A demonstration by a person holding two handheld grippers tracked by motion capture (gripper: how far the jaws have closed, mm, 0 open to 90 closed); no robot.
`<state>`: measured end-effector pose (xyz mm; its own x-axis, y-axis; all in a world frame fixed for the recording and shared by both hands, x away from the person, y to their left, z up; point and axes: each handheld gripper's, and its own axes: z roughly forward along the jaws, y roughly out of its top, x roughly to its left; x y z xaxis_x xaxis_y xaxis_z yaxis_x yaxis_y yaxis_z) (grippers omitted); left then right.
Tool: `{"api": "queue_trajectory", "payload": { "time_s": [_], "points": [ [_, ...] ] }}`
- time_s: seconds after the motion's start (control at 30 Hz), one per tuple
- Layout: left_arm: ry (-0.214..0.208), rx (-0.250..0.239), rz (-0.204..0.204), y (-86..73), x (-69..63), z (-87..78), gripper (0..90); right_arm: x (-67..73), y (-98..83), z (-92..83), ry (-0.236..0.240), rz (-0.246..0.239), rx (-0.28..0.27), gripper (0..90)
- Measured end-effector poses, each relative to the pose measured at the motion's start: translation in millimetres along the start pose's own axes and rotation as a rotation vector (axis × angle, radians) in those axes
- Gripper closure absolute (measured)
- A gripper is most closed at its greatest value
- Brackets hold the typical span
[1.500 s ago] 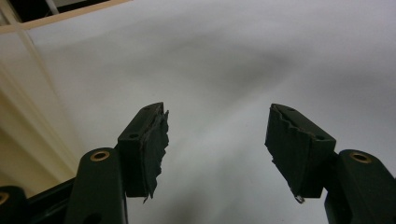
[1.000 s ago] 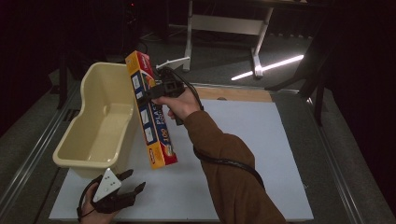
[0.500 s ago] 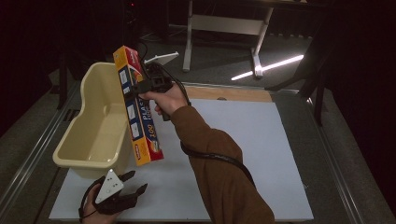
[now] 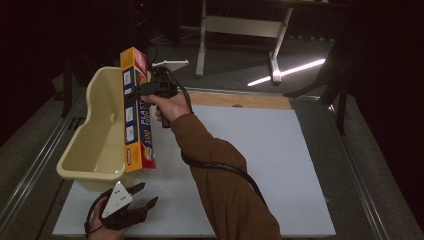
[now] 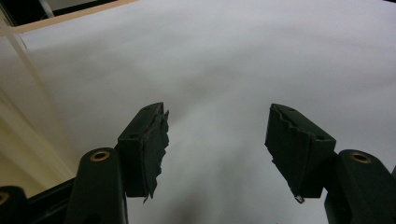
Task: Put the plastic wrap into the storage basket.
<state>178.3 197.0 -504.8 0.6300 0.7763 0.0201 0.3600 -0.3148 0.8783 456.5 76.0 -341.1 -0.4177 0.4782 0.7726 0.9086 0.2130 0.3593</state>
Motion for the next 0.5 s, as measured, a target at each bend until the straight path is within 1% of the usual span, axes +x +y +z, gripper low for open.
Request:
{"api": "queue_trajectory", "payload": {
  "time_s": [0.03, 0.13, 0.27, 0.4, 0.5],
  "points": [
    [0.0, -0.001, 0.0, 0.0, -0.1, -0.2, 38.5, -2.8, 0.3, 5.6, 0.016, 0.03, -0.009, 41.6],
    [0.001, -0.003, 0.003, -0.1, -0.1, -0.7, 38.4, -6.2, 0.1, 12.5, 0.046, 0.066, -0.013, 41.6],
    [-0.001, -0.001, 0.0, -0.5, -0.7, -1.2, 38.4, -10.9, -1.2, 21.5, 0.099, 0.136, -0.024, 41.5],
    [-0.001, 0.0, 0.006, -0.6, -1.0, -1.6, 38.4, -15.6, -3.7, 31.3, 0.137, 0.188, -0.054, 41.5],
    [-0.001, 0.002, 0.007, -0.8, -0.7, -2.3, 38.4, -21.3, -6.3, 39.0, 0.162, 0.243, -0.076, 41.4]
  ]
}}
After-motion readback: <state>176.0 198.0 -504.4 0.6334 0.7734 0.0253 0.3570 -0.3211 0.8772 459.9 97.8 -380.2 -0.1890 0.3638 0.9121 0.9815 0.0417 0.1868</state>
